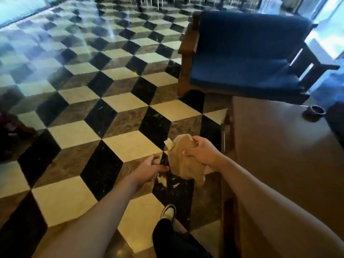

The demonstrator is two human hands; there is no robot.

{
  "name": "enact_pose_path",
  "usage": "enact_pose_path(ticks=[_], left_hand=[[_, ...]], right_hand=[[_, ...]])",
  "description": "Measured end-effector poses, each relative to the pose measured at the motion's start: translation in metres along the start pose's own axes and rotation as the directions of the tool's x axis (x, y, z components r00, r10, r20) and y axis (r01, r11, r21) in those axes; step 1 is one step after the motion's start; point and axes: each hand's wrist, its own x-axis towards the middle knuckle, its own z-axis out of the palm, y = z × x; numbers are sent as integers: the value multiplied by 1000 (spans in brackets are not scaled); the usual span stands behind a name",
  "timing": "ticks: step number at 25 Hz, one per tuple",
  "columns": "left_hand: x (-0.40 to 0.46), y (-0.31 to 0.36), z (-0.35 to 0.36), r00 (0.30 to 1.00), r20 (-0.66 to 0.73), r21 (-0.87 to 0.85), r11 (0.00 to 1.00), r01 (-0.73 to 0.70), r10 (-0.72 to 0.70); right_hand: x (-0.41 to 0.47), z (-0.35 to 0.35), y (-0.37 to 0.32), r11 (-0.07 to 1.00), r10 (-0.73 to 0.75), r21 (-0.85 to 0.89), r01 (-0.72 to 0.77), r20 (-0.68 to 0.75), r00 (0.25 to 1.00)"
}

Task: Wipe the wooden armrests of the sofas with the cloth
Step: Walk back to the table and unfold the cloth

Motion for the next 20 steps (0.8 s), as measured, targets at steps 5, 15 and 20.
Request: enact_pose_path(ticks=[5, 15, 20], left_hand=[[136, 138, 1, 915, 163, 539, 744, -396, 369], [367, 323, 94, 726, 675, 407, 756, -513, 130], [504, 390, 151, 611, 790, 303, 831, -466, 55]], right_hand=[[102, -78, -18, 983, -105, -157, 94, -62, 993], [211, -284, 18, 987, 145, 88, -138, -89, 985], [285, -376, 57, 914, 403, 83, -396, -92, 911]])
